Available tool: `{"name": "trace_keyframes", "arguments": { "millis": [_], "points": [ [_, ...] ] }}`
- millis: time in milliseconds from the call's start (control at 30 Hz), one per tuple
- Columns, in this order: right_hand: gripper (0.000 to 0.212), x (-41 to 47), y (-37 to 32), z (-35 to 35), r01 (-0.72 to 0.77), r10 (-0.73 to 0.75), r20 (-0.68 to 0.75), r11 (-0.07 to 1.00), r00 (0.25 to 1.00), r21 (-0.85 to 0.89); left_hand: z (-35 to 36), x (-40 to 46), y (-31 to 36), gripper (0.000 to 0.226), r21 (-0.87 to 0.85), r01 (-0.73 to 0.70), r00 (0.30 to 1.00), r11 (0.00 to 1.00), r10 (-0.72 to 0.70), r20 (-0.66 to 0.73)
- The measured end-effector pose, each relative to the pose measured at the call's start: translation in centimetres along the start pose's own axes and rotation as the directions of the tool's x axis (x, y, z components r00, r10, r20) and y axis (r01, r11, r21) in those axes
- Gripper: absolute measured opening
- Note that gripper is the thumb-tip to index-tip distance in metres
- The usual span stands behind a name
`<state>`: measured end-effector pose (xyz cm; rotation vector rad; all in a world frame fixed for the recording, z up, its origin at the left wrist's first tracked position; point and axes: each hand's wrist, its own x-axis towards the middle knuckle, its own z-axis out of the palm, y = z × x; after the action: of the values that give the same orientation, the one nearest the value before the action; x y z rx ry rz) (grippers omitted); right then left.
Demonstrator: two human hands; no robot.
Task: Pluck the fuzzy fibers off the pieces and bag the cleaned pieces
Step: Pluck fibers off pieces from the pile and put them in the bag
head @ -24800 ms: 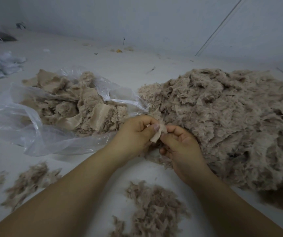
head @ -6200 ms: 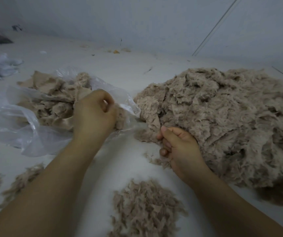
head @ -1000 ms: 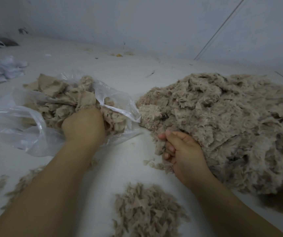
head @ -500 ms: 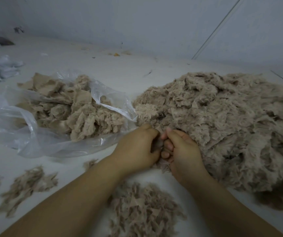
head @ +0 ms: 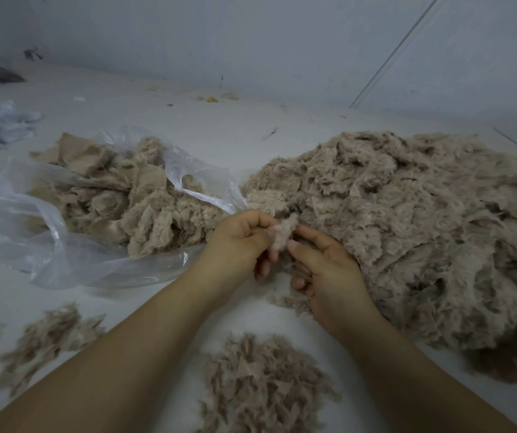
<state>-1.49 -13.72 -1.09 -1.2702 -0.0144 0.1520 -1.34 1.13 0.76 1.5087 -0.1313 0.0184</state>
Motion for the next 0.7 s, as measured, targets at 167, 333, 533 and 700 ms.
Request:
{"name": "trace_keyframes", "arguments": {
  "millis": [167,333,533,700],
  "points": [
    [0.024,0.2,-0.1,0.1,-0.035,0.036,-0.003,0.997,0.999,0.066,0.0,-0.2,0.4,0.020,-0.197,0.070,0.994,0.978,-0.052,0.096],
    [0.029,0.2,0.0,0.1,-0.021,0.021,0.000,0.996,1.000,0.085,-0.1,-0.3,0.5,0.024,-0.162,0.101,0.990,0.982,-0.084,0.112],
    [0.024,0.0,0.1,0.1,0.012,-0.014,0.098,1.000,0.995,0.027,0.6,-0.4,-0.1,0.032,-0.108,0.069,0.997,0.992,-0.066,0.031],
    [0.020,0.3,0.4,0.0,-0.007,0.007,0.010,0.999,1.000,0.033,0.8,0.0,-0.6,0.012,0.041,0.034,0.995,0.999,-0.030,-0.095]
  ]
}}
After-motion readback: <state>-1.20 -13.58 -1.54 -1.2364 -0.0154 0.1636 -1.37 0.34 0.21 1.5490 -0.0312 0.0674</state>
